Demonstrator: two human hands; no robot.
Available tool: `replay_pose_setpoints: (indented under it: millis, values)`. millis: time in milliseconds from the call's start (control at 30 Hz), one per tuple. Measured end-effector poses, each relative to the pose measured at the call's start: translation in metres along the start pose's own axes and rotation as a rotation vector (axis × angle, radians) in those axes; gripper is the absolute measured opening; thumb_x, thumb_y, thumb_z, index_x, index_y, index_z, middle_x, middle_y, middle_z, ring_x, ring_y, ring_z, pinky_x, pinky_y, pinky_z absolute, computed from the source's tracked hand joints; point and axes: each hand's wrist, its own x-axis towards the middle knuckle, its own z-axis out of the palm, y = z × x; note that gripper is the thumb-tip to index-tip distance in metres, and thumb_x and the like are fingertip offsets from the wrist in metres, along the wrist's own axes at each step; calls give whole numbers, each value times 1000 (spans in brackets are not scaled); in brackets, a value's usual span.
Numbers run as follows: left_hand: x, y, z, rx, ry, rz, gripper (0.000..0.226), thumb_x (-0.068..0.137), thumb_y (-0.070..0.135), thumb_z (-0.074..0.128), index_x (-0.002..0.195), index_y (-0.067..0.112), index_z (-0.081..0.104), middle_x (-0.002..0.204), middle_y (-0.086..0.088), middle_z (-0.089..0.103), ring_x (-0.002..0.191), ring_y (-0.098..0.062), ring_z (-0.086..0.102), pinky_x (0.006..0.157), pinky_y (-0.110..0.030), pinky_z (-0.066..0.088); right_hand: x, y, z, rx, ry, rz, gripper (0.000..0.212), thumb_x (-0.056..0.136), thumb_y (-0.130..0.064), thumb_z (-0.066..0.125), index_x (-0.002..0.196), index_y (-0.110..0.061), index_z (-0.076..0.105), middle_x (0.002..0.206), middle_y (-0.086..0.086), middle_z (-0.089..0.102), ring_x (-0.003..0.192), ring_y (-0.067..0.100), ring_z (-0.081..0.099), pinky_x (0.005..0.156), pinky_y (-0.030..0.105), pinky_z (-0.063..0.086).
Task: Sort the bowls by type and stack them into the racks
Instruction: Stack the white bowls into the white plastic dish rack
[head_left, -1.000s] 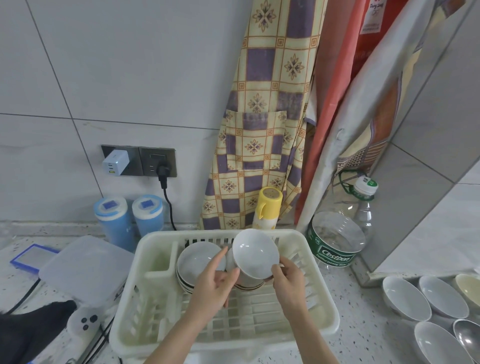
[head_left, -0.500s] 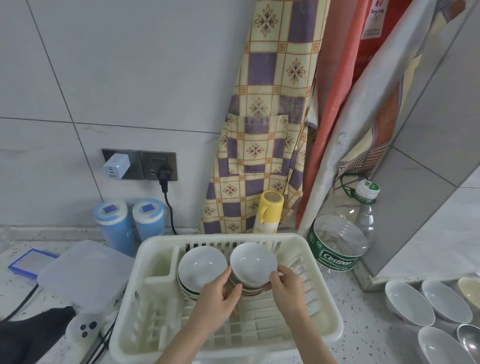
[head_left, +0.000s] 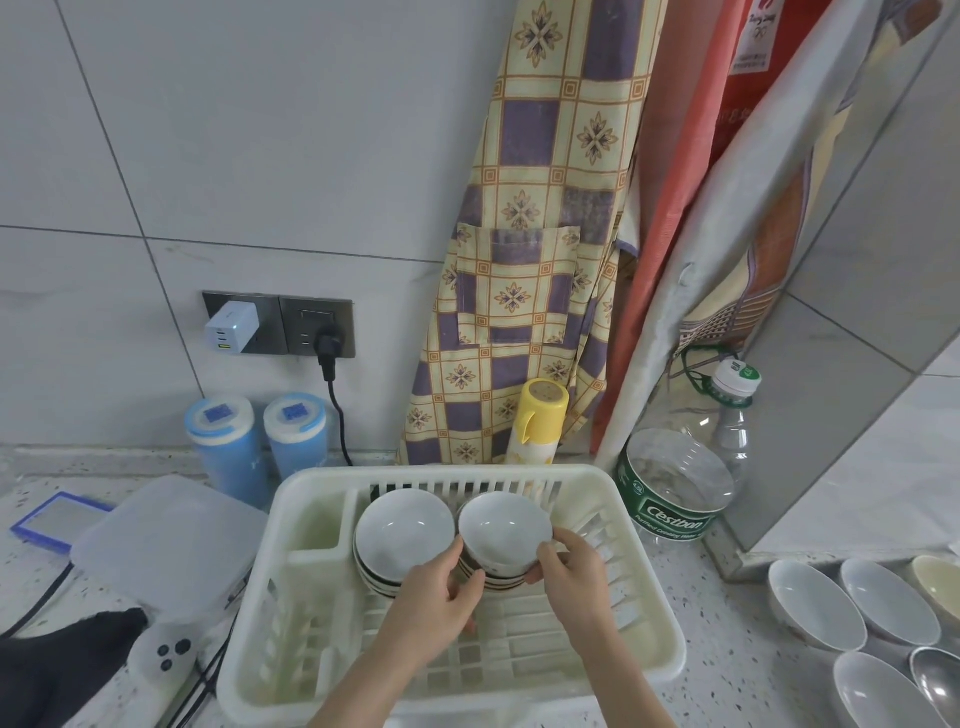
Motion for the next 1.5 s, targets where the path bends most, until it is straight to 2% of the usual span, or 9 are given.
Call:
replay_pose_setpoints:
  millis: [133,233,433,533,733,967,1100,1233,1500]
  values:
    - [-1,1,0,-59,19,-27,57,96,36,54,150,26,38,56,2,57,61,-20,65,66,-31,54,1,1,0,0,-14,5,29,91,-9,50,109,-25,66,56,0,69,59,5,65,56,22,44]
    - [-1,5,-2,-74,13,13,53,93,39,51,145,35,43,55,10,59,59,-16,68,64,-29,55,1,3,0,-6,-17,0,30,91,-11,51,112,-28,64,57,0,70,60,6,66,54,18,43]
    - [-4,8,-3,-2,-19,-35,59,96,34,52,151,30,32,57,1,65,60,-15,66,61,-25,52,5,6,2,32,-25,30,29,91,-14,54,113,-31,63,59,1,71,51,3,60,48,17,39]
    - [-4,10,-5,79,-42,-39,58,98,35,50,153,28,31,63,-5,66,63,-17,66,66,-33,54,5,7,2,71,-31,64,27,91,-19,57,113,-33,61,59,3,71,44,1,51,48,21,40]
    - [-7,13,-5,256,-77,-43,62,99,38,46,155,21,25,58,5,58,64,-17,66,63,-33,52,6,8,3,126,-44,71,25,93,-22,60,117,-29,61,56,2,67,43,0,49,47,18,40]
    - [-6,16,-8,-6,-15,-75,54,99,30,51,150,21,37,67,-6,68,63,-16,66,57,-21,48,6,4,2,214,-26,147,38,94,-28,61,131,-20,54,57,2,68,43,6,45,47,21,40]
    - [-21,25,-10,-139,37,-26,34,99,25,52,133,29,53,61,4,70,54,0,62,55,-9,43,2,-7,-7,258,59,141,32,96,-25,54,128,-21,56,59,0,69,41,1,45,47,20,38]
    - [-45,39,-7,-234,37,0,10,98,27,55,102,27,65,62,-7,68,46,1,57,48,-8,38,-19,-17,-30,367,118,77,24,98,-18,51,119,-22,61,60,1,68,40,-1,45,43,14,37]
    - [-82,70,43,-343,-47,-13,18,98,28,57,83,20,62,63,-14,69,37,1,45,44,-11,33,-82,19,-105,471,220,86,22,100,-12,48,107,-19,68,58,5,64,41,6,38,40,16,33]
